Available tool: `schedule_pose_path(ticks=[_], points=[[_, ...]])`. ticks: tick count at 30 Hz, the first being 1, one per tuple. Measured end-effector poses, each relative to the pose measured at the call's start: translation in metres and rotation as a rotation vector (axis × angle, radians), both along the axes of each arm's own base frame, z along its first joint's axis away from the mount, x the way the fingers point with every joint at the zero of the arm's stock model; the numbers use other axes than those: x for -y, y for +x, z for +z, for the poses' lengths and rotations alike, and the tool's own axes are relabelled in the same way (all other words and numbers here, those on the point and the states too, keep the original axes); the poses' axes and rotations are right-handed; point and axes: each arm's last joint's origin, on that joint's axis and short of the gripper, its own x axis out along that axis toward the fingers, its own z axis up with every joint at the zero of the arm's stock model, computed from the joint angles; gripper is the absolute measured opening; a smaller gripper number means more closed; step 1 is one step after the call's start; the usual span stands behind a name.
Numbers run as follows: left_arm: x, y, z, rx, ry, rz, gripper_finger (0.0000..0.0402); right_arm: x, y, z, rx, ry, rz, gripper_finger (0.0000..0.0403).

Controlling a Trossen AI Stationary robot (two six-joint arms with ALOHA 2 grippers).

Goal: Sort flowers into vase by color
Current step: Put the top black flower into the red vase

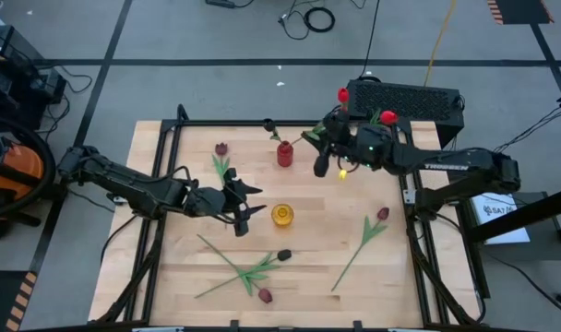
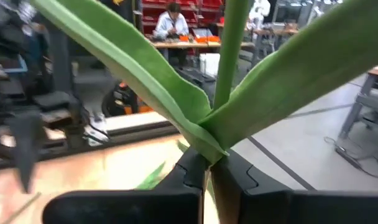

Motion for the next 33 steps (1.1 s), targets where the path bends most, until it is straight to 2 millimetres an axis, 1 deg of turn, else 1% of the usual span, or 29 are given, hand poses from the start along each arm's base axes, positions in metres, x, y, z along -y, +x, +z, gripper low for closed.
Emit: schedule_pose_path(ticks=[3, 6, 10, 14, 17, 19, 22, 25, 30, 33], points=[[0.0, 0.0, -0.001, -0.006, 0.002, 0.0, 0.0221, 0.007, 0.006, -0.008, -0.022, 0.005, -0.018, 0.0008], [0.0, 0.0, -0.001, -0.011, 0.003, 0.0, 0.0221, 0.008, 0.011, -0.011, -0.024, 0.006, -0.019, 0.0008], [0.0, -0.001, -0.001, -0.014, 0.004, 0.0, 0.0221, 0.002, 0.013, -0.013, -0.032, 0.006, -0.004, 0.0008], [0.0, -0.001, -0.001, -0.014, 0.003, -0.001, 0.0221, -0.005, 0.014, -0.011, -0.032, 0.006, 0.019, 0.0008], [0.0, -0.001, -0.001, -0.014, 0.003, -0.001, 0.0221, -0.011, 0.016, 0.0, -0.026, 0.002, 0.039, 0.0008], [0.0, -0.001, -0.001, -0.013, 0.003, -0.001, 0.0221, -0.017, 0.017, 0.011, -0.021, -0.008, 0.048, 0.0008], [0.0, 0.0, -0.001, -0.012, 0.002, -0.002, 0.0221, -0.025, 0.017, 0.029, -0.052, -0.04, 0.008, 0.0008], [0.0, 0.0, -0.001, -0.01, 0.001, -0.002, 0.0221, -0.029, 0.014, 0.046, -0.082, -0.061, -0.06, 0.0008], [0.0, 0.0, -0.001, -0.009, 0.0, -0.003, 0.0221, -0.02, 0.013, 0.065, -0.069, -0.044, -0.102, 0.0006], [0.0, 0.0, -0.001, -0.008, -0.001, -0.003, 0.0221, -0.008, 0.02, 0.07, -0.059, -0.026, -0.156, 0.0003]])
